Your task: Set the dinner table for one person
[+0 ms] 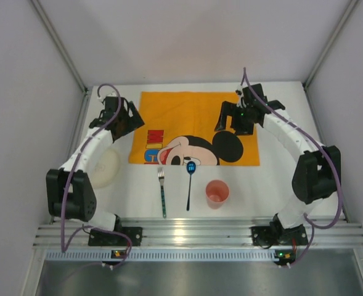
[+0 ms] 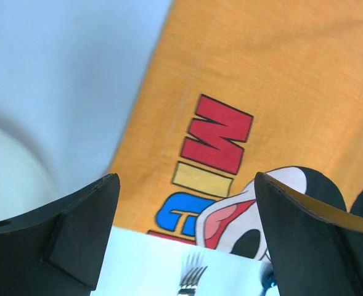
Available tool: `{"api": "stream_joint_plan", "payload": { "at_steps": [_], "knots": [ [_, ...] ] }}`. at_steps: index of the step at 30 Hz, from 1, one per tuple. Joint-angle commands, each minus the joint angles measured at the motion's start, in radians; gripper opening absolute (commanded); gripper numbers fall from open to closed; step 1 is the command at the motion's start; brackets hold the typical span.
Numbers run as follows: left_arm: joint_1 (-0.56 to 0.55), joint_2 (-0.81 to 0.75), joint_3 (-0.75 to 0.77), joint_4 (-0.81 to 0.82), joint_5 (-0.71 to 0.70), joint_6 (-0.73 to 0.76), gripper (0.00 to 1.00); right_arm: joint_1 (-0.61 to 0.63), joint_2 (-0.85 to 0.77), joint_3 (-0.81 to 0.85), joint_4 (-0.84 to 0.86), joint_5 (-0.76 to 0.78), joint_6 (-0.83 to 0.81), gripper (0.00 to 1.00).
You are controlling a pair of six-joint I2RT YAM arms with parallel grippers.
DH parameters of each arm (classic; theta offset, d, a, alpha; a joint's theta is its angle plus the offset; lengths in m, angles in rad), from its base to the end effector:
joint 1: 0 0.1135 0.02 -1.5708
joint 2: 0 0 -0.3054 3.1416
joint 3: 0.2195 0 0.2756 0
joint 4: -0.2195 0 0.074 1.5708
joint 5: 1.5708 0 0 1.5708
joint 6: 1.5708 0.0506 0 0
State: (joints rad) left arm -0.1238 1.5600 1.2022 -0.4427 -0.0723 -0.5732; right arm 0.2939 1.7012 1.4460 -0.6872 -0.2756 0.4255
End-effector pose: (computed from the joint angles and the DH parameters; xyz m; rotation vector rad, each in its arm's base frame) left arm 0.3739 -0.0428 0.2916 -0.5649 2.3149 -0.2489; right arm 0.3858 0.1312 0.3072 0.0536 2.5795 0.6294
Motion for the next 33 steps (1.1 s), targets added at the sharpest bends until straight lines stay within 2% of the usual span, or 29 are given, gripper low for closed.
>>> {"api": "stream_joint_plan", "payload": {
  "at_steps": [1,3,6,13,19,20,21,24,26,27,28,30,33],
  "knots": [
    [0.009,-0.138,-0.085,-0.091,-0.182,0.009,0.95,0.042,-0.106,-0.067,-0.031,0.001,-0.036,1.00],
    [0.009,-0.178,-0.125,-0.143,-0.275,0.042,0.95,0.054,-0.130,-0.105,-0.018,-0.004,-0.034,1.00],
    [0.010,-0.141,-0.156,-0.198,-0.333,0.084,0.93,0.059,-0.178,-0.170,-0.015,-0.004,-0.044,1.00],
    [0.010,0.018,-0.181,-0.156,-0.342,0.160,0.91,0.060,-0.316,-0.294,-0.034,0.024,-0.074,1.00],
    [0.013,0.124,-0.154,-0.145,-0.339,0.153,0.88,0.060,-0.380,-0.338,-0.055,0.052,-0.090,1.00],
    [0.015,0.138,-0.158,-0.137,-0.330,0.153,0.86,0.060,-0.387,-0.341,-0.058,0.062,-0.090,1.00],
    [0.016,0.144,-0.161,-0.125,-0.328,0.150,0.77,0.060,-0.396,-0.346,-0.061,0.064,-0.090,1.00],
    [0.026,0.167,-0.165,-0.114,-0.343,0.144,0.63,0.059,-0.403,-0.349,-0.071,0.075,-0.093,1.00],
    [0.042,0.175,-0.171,-0.105,-0.350,0.141,0.59,0.059,-0.407,-0.349,-0.083,0.081,-0.096,1.00],
    [0.052,0.178,-0.176,-0.100,-0.343,0.142,0.48,0.059,-0.407,-0.348,-0.086,0.085,-0.099,1.00],
    [0.059,0.173,-0.178,-0.097,-0.339,0.142,0.44,0.059,-0.408,-0.346,-0.092,0.090,-0.102,1.00],
    [0.082,0.169,-0.179,-0.099,-0.325,0.141,0.38,0.059,-0.403,-0.340,-0.100,0.096,-0.106,1.00],
    [0.095,0.147,-0.179,-0.102,-0.313,0.144,0.38,0.059,-0.397,-0.342,-0.104,0.101,-0.105,1.00]
  ]
}}
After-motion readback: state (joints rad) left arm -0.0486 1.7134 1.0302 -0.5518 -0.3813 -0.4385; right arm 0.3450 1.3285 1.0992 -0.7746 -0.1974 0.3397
